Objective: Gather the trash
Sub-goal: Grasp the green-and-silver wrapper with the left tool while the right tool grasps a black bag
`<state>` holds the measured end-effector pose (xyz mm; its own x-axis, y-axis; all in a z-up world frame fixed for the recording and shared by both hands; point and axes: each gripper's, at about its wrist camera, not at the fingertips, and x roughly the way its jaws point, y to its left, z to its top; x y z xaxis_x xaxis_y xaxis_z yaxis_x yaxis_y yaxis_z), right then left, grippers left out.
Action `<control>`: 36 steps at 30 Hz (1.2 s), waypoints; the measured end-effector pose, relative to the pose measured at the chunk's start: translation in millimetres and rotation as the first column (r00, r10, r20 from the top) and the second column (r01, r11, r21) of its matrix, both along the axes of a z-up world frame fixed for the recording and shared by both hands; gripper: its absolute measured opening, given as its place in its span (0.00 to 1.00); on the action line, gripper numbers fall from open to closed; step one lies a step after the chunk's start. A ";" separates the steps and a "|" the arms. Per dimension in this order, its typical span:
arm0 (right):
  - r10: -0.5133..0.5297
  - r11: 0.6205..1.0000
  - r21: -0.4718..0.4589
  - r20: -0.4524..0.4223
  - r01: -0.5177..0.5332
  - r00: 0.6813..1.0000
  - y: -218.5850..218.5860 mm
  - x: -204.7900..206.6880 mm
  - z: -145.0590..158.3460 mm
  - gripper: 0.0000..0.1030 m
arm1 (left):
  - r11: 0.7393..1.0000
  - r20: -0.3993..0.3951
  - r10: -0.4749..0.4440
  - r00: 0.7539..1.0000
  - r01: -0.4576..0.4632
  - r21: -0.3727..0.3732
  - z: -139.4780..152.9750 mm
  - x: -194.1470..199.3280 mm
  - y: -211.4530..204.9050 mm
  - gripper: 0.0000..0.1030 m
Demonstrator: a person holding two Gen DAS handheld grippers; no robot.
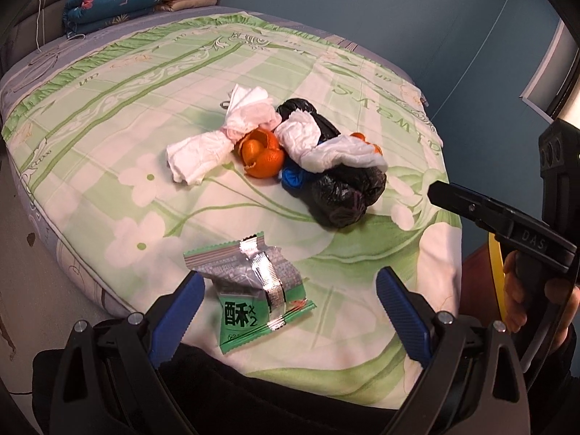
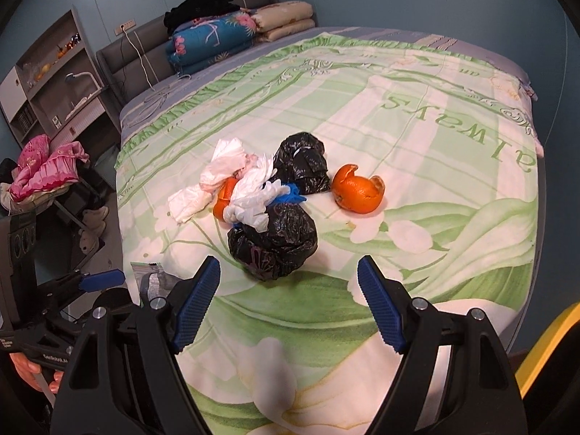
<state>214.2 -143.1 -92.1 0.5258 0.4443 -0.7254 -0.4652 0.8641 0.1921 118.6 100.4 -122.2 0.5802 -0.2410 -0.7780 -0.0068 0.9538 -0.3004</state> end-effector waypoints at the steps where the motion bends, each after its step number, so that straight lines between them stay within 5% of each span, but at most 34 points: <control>1: 0.001 1.000 -0.002 -0.005 -0.001 1.000 2.3 2.1 -2.4 0.72 | 1.000 -0.007 -0.001 1.000 0.001 -0.003 -2.8 1.4 -0.2 0.89; 17: 0.035 0.999 -0.004 -0.102 -0.035 0.994 32.1 43.3 -37.4 0.66 | 0.999 -0.069 0.004 0.998 -0.007 -0.040 -28.2 19.5 4.6 0.86; 26: 0.037 0.999 0.009 -0.170 -0.036 0.985 40.4 51.4 -53.2 0.44 | 0.999 -0.106 0.013 0.994 -0.019 -0.049 -38.2 23.9 6.9 0.63; 31: 0.030 0.999 0.030 -0.186 -0.025 0.982 38.7 52.3 -53.4 0.32 | 0.998 -0.117 0.008 0.993 -0.015 -0.056 -40.4 24.7 7.3 0.43; 36: 0.023 0.999 0.028 -0.176 -0.018 0.984 37.9 50.1 -51.8 0.21 | 0.998 -0.105 0.014 0.994 -0.020 -0.053 -37.2 22.9 9.1 0.36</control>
<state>264.3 -105.1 -143.9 0.3816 0.4737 -0.7937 -0.4395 0.8484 0.2950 141.5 109.5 -159.4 0.5008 -0.2746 -0.8209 -0.0569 0.9358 -0.3478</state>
